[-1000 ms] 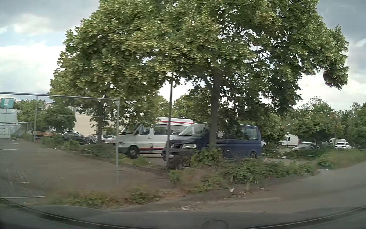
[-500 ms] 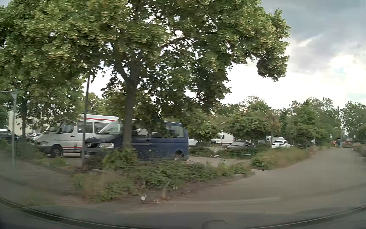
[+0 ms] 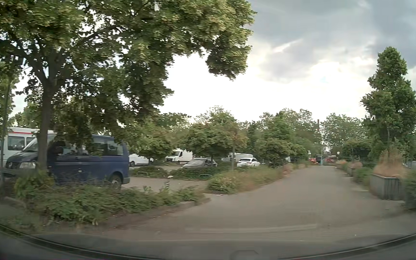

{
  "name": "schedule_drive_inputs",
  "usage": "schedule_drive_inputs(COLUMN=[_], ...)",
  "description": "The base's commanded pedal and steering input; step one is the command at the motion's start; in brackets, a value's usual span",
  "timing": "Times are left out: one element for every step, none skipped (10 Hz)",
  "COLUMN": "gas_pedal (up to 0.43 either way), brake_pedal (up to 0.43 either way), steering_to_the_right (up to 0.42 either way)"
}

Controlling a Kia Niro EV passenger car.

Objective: Follow the waypoints while adhering to traffic rules and regulations

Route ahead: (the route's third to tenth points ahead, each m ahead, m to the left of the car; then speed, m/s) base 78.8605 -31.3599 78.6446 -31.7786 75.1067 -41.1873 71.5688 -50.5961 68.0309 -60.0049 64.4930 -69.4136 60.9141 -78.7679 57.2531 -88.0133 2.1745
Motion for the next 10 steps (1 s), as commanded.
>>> schedule_drive_inputs(gas_pedal=[0.079,0.079,0.079,0.079,0.079,0.079,0.079,0.079,0.079,0.079], brake_pedal=[0.037,0.037,0.037,0.037,0.037,0.037,0.037,0.037,0.03,0.037], steering_to_the_right=[0.766,0.72,0.679,0.633,0.568,0.492,0.411,0.317,0.225,0.16])
